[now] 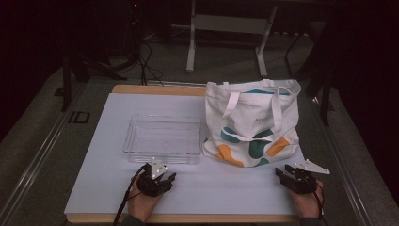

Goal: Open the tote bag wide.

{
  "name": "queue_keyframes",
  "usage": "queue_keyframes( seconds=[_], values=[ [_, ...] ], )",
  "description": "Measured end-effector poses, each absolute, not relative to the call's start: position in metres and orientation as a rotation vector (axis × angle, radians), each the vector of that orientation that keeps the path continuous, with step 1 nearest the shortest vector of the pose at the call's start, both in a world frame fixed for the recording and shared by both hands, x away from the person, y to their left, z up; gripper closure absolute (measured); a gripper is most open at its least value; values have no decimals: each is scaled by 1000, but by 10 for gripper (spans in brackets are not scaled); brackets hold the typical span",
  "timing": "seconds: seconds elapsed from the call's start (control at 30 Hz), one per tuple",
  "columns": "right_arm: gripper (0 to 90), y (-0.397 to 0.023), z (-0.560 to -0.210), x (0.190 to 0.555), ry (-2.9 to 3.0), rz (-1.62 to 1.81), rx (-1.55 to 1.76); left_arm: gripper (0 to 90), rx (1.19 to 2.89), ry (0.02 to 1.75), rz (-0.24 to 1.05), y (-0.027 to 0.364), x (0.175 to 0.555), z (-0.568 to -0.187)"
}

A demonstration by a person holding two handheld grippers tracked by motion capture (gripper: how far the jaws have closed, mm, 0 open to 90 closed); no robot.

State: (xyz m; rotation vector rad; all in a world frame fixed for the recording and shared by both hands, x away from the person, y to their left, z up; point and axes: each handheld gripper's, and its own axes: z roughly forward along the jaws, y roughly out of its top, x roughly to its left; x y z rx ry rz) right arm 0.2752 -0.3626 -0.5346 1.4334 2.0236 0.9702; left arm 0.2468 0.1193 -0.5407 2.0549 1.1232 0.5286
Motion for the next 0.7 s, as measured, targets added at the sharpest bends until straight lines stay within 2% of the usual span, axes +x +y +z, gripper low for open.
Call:
queue_keyframes(
  seconds=[0.7],
  values=[
    [553, -360, -534, 273, 2034, 964, 1403, 553, 2062, 1105, 476, 120, 248, -541]
  ],
)
